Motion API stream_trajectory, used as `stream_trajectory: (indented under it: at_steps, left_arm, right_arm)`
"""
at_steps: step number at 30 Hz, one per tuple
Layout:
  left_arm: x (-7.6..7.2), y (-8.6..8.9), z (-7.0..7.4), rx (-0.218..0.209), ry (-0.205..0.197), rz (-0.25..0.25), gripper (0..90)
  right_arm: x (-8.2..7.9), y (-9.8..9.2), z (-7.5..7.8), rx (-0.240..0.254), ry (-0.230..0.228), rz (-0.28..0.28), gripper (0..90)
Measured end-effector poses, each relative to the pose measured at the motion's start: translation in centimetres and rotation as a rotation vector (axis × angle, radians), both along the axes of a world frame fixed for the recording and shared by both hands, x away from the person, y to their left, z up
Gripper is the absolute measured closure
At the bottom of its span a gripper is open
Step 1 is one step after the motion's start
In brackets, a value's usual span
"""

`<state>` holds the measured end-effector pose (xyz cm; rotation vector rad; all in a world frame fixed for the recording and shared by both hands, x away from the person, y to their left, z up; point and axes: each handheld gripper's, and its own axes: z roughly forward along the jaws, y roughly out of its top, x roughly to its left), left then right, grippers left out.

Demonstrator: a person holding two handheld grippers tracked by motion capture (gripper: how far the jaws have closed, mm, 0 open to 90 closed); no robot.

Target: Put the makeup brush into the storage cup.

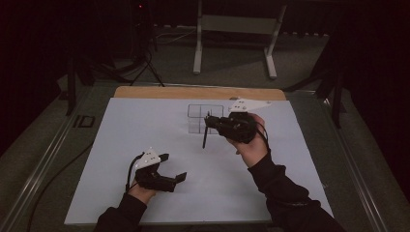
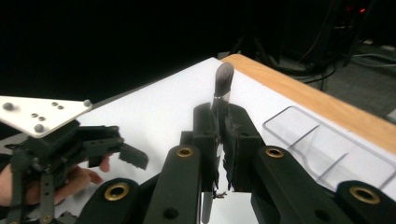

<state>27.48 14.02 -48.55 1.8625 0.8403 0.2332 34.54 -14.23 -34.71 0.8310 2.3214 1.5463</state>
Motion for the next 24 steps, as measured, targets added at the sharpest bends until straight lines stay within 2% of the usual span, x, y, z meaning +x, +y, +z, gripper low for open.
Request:
stream_trajectory:
  at_steps: [2,4,6,8,11,13,19,20,24]
  left_arm:
    - [0.0,0.1,0.0,-0.008,0.0,-0.003,1.7]
    - [0.0,0.1,-0.1,0.001,-0.004,0.001,1.7]
    - [0.0,0.1,-0.1,0.004,-0.004,0.002,1.7]
    - [0.0,0.1,-0.1,0.008,-0.005,0.004,1.7]
    - [0.0,0.1,-0.1,0.009,-0.008,0.003,1.7]
    - [-0.1,0.0,-0.1,0.012,-0.009,0.0,1.7]
    - [-0.1,0.1,-0.1,0.01,-0.011,0.0,1.7]
    - [-0.1,0.1,-0.2,0.012,-0.015,0.004,1.7]
    - [-0.1,0.2,-0.1,0.01,-0.017,0.001,1.7]
  right_arm:
    - [0.2,-0.3,0.5,-0.003,-0.009,-0.01,84.2]
    - [0.3,-0.8,1.5,-0.011,-0.041,-0.016,84.2]
    - [0.4,-0.9,1.7,-0.008,-0.046,-0.014,84.2]
    - [0.6,-1.3,2.8,-0.002,-0.075,-0.013,84.2]
    - [0.8,-1.4,3.1,-0.002,-0.082,-0.011,84.2]
    - [1.3,-1.5,3.9,-0.005,-0.107,-0.026,84.2]
    - [2.2,-1.3,4.6,-0.012,-0.139,-0.035,84.2]
    - [2.6,-1.1,4.7,-0.029,-0.161,-0.046,84.2]
    - [3.8,-1.1,4.9,-0.02,-0.153,-0.062,84.2]
